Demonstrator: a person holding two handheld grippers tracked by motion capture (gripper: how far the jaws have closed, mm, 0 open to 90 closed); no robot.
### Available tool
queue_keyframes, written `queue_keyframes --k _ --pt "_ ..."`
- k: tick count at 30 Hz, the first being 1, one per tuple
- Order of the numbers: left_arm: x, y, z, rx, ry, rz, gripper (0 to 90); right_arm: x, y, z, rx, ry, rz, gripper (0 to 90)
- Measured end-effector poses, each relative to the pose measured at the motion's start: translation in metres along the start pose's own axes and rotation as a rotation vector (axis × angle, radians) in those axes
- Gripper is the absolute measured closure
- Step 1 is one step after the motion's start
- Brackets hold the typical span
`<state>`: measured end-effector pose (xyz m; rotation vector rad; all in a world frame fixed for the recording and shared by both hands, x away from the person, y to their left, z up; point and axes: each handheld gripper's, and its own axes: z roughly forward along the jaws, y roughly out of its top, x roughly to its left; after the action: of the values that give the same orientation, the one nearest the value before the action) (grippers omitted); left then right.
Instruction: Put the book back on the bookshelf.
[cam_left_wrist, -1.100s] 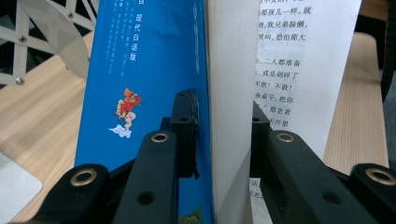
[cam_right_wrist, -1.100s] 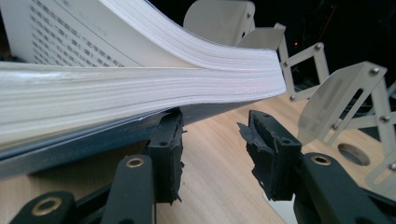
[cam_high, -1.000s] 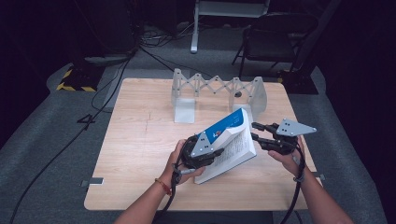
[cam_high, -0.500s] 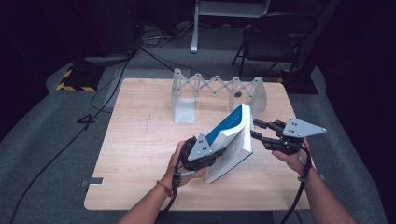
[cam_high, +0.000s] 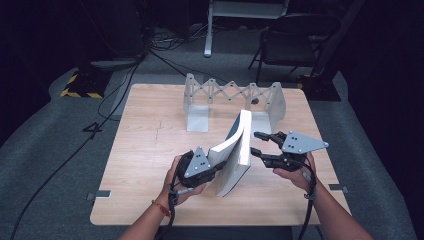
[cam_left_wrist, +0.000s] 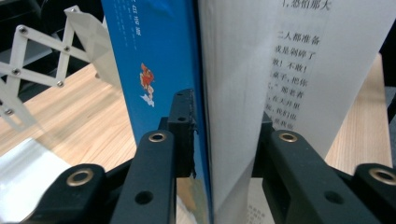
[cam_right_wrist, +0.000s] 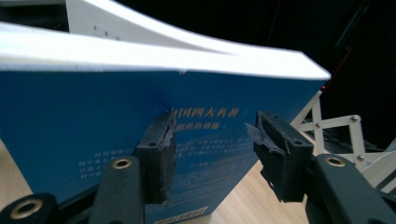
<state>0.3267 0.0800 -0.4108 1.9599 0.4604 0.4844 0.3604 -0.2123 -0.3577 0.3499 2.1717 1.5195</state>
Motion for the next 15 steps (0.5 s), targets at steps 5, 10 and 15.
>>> queue_keyframes --k 5,10,15 --pt "0.003 -0.001 -0.006 0.046 -0.018 -0.006 63.0 0.006 -0.006 0.008 0.022 0.036 0.0 47.0" --pt "0.004 -0.004 -0.013 0.098 -0.037 0.011 58.2 0.018 -0.011 0.015 0.055 0.074 -0.025 46.2" --pt "-0.003 -0.014 -0.017 0.163 -0.068 0.015 52.4 0.023 -0.016 0.022 0.088 0.121 -0.03 46.2"
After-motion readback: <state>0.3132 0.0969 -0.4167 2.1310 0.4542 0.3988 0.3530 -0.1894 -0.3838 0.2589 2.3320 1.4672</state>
